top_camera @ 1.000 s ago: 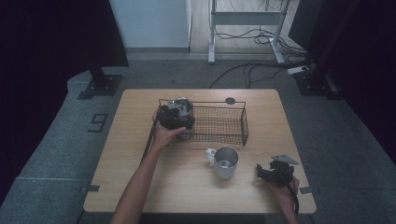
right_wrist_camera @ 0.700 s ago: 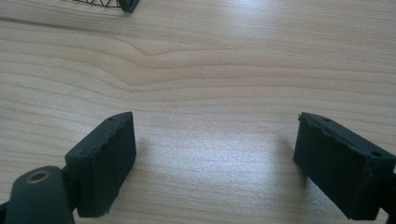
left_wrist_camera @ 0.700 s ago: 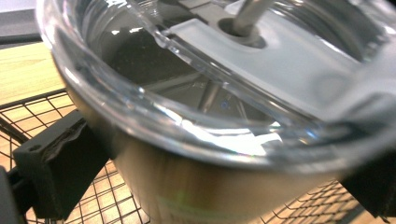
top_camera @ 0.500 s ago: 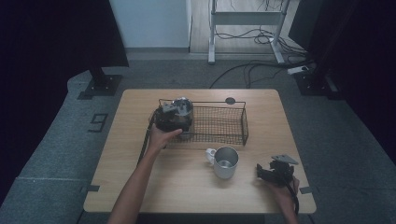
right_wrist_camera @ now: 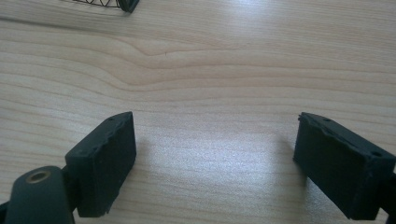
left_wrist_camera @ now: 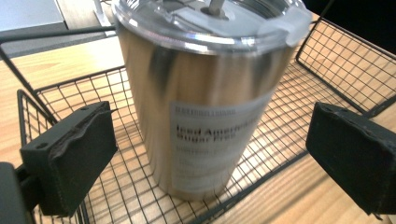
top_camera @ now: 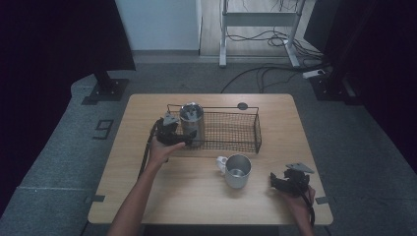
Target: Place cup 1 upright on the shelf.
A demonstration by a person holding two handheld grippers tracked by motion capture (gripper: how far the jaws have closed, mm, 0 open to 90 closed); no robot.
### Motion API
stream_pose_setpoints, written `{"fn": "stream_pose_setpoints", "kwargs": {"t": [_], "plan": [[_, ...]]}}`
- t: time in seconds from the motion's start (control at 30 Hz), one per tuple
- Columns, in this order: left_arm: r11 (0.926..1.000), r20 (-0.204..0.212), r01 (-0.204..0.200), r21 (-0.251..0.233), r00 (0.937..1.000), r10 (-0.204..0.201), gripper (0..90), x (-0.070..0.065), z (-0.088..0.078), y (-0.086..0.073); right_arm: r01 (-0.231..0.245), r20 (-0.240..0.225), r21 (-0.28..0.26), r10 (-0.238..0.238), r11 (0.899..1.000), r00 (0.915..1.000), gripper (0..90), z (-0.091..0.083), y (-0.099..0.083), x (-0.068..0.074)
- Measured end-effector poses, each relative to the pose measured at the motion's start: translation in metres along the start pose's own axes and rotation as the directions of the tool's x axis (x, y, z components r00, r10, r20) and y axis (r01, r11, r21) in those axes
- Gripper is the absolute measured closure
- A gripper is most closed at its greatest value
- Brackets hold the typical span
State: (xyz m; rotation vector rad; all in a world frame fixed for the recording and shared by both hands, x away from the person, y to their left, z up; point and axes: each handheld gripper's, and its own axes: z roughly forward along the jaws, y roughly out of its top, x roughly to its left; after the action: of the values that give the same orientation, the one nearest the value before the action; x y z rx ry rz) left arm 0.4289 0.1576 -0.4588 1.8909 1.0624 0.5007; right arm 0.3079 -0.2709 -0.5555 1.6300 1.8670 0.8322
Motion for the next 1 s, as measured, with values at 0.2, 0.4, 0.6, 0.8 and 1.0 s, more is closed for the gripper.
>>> {"fn": "stream_pose_setpoints", "kwargs": {"t": [0.2,0.4,0.6,0.8,1.0], "plan": [[1.0,0.017,0.0,-0.006,0.9999,0.0,3.1,0.0,-0.014,-0.011,-0.002,0.002,-0.001,0.002,1.0,1.0,12.6,0.0,0.0,0.0],[0.9999,0.046,0.003,-0.015,0.999,-0.002,4.1,-0.002,-0.031,-0.024,-0.002,0.002,-0.001,0.002,1.0,1.0,12.6,0.001,0.0,0.0],[0.9996,0.056,0.002,-0.028,0.9985,0.0,4.3,-0.006,-0.048,-0.043,-0.002,0.002,-0.001,0.002,1.0,1.0,12.6,0.001,0.0,0.0],[0.9993,0.06,0.022,-0.031,0.998,-0.02,5.0,-0.008,-0.065,-0.06,-0.002,0.002,-0.001,0.002,1.0,1.0,12.6,0.001,0.0,0.0],[0.9991,0.052,0.031,-0.029,0.9982,-0.029,6.8,-0.009,-0.076,-0.08,-0.002,0.002,-0.001,0.002,1.0,1.0,12.6,0.001,0.0,0.0]]}}
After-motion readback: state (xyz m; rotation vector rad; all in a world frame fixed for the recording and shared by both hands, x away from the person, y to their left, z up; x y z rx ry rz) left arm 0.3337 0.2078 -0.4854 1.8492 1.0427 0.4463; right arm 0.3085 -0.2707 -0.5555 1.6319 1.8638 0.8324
